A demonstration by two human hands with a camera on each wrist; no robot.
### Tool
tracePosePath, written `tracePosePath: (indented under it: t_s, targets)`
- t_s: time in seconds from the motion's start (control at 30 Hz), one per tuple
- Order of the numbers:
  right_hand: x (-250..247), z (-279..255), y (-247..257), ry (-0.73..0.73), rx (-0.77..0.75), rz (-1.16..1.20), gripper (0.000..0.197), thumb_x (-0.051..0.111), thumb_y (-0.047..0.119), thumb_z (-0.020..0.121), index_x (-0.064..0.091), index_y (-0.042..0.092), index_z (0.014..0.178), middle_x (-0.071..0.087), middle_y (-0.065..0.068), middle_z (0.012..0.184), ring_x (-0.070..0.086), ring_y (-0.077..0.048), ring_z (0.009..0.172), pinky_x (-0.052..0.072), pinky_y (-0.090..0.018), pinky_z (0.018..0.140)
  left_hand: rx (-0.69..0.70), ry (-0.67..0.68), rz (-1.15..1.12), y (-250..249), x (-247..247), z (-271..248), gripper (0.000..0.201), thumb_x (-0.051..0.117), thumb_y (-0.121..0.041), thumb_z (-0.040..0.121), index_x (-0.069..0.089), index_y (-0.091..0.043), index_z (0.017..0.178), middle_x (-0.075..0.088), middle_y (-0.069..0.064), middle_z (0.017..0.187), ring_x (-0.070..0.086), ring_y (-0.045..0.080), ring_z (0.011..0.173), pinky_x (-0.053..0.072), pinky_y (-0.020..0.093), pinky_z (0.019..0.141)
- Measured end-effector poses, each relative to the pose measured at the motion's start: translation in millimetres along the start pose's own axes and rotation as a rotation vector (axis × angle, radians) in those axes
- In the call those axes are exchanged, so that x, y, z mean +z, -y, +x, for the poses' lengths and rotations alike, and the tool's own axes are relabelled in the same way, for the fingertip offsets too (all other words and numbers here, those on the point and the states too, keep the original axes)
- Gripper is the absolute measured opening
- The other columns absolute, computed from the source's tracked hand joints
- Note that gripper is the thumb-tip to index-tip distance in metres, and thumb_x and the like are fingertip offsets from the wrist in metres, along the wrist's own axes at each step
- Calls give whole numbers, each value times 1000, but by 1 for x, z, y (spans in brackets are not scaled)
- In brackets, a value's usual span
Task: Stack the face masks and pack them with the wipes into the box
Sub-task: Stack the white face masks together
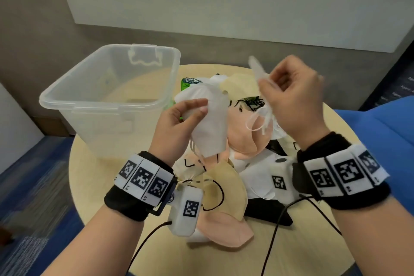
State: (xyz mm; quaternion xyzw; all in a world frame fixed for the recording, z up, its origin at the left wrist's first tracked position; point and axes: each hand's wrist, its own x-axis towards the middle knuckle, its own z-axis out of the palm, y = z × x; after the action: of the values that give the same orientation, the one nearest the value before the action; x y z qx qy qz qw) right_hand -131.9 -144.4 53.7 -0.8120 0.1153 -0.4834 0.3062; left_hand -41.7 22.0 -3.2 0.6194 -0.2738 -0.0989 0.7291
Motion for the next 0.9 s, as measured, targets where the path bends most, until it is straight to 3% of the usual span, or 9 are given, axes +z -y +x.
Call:
tracePosePath:
  t_s: [0.13, 0.23, 0.37, 0.47, 0.53, 0.6, 0.77, 0.83, 0.9]
  targets:
    - [27, -27, 8, 447, -173, -27, 17, 61, 19, 69, 45, 23, 67, 47, 7, 59, 44, -10, 59, 34, -26, 59, -15, 39, -142, 1, 9, -1, 34, 51, -34, 84, 67, -11, 102, 67, 11, 96, 61, 20, 88, 47, 31, 69]
    - [34, -37, 4, 656, -203, -10, 11, 62, 25, 71, 51, 23, 72, 52, 3, 74, 48, -11, 70, 39, -22, 69, -14, 72, -161, 1, 9, -2, 34, 61, -38, 79, 68, -12, 100, 68, 12, 94, 62, 24, 88, 49, 32, 75]
    - [26, -35, -1, 819, -88, 100, 6, 65, 31, 72, 64, 26, 75, 57, 0, 90, 53, -10, 89, 36, -17, 85, -7, 51, -42, 6, 3, 0, 21, 64, 0, 84, 65, -10, 102, 70, -6, 76, 65, 6, 70, 51, 17, 63]
    - [22, -26, -9, 616, 91, 270, 8, 63, 31, 72, 66, 26, 78, 59, 2, 91, 56, -13, 91, 40, -23, 82, 1, 75, -21, 9, 1, 0, 30, 57, 12, 83, 63, -15, 95, 70, -12, 69, 63, 0, 64, 50, 14, 60]
    - [23, -21, -17, 522, 149, 195, 16, 68, 27, 76, 61, 29, 90, 55, 8, 96, 52, -11, 91, 37, -11, 75, 4, 105, -14, 8, 2, 0, 32, 56, 13, 83, 62, -17, 92, 69, -16, 69, 63, -2, 64, 51, 13, 61]
    - [25, -20, -21, 561, 182, 117, 29, 74, 22, 77, 57, 26, 101, 54, 8, 96, 51, -11, 89, 38, -9, 72, 15, 135, -6, 8, 4, 1, 34, 56, 13, 83, 61, -19, 92, 70, -17, 70, 63, -1, 65, 52, 14, 63]
    - [23, -22, -22, 382, 247, 324, 28, 80, 8, 68, 56, 20, 73, 55, 2, 69, 49, -9, 65, 42, -22, 64, 47, 148, -27, 6, 4, -1, 32, 61, 8, 82, 61, -20, 97, 70, -13, 83, 65, 1, 74, 53, 17, 66]
    - [18, -22, -21, 428, 288, 454, 25, 81, 9, 64, 58, 16, 68, 58, -7, 70, 53, -17, 68, 45, -31, 66, 63, 146, -28, 6, 4, -2, 30, 61, 5, 84, 61, -21, 101, 66, -7, 94, 64, 2, 79, 53, 17, 67]
    - [10, -22, -18, 507, 324, 578, 23, 80, 8, 61, 58, 11, 68, 62, -6, 69, 56, -17, 68, 49, -30, 67, 69, 144, -53, 4, 5, -3, 27, 59, 2, 86, 61, -19, 104, 65, -2, 98, 64, 1, 80, 52, 16, 66]
